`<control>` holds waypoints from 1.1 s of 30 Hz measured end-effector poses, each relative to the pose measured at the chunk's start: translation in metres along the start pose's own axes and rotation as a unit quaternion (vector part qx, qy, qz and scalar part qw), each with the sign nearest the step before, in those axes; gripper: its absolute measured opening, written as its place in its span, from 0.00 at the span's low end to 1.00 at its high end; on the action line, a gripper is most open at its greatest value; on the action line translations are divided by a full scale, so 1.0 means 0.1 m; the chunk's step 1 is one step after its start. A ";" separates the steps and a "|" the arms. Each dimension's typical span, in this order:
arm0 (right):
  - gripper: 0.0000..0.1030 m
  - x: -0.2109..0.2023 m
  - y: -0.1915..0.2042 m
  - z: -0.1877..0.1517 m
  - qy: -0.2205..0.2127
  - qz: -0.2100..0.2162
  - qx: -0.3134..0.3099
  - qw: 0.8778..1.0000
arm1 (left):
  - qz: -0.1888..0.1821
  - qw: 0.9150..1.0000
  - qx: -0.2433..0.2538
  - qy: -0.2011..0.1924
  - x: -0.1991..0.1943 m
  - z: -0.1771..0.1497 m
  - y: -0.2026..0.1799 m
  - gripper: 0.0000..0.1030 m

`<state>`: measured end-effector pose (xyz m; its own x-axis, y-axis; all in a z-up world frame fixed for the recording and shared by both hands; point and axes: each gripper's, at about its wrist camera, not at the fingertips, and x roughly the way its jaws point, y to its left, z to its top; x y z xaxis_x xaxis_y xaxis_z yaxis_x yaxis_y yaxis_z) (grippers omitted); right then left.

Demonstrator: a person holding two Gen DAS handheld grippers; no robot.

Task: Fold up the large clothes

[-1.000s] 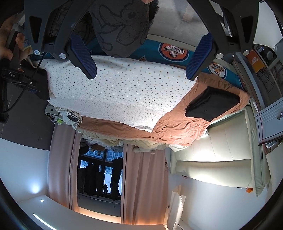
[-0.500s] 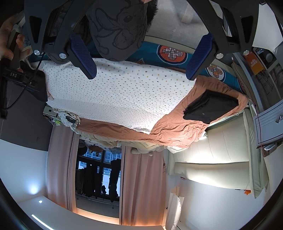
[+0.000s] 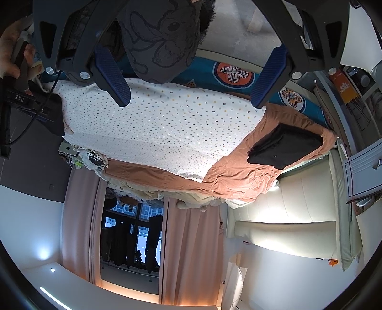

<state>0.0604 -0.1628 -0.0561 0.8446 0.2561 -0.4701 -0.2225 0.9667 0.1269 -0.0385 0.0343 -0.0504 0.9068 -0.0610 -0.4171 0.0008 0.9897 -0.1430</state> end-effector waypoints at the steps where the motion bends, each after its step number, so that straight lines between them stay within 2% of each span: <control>1: 1.00 0.00 0.00 0.00 0.000 0.000 0.000 1.000 | 0.000 1.000 0.000 0.000 0.00 0.00 0.00 1.00; 33: 1.00 0.00 0.01 0.02 0.007 0.000 -0.005 1.000 | 0.002 1.000 -0.002 -0.002 -0.07 -0.05 0.05 1.00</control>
<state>0.0609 -0.1621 -0.0539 0.8375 0.2556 -0.4830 -0.2273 0.9667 0.1173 -0.0467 0.0387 -0.0532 0.9089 -0.0569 -0.4132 -0.0038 0.9895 -0.1445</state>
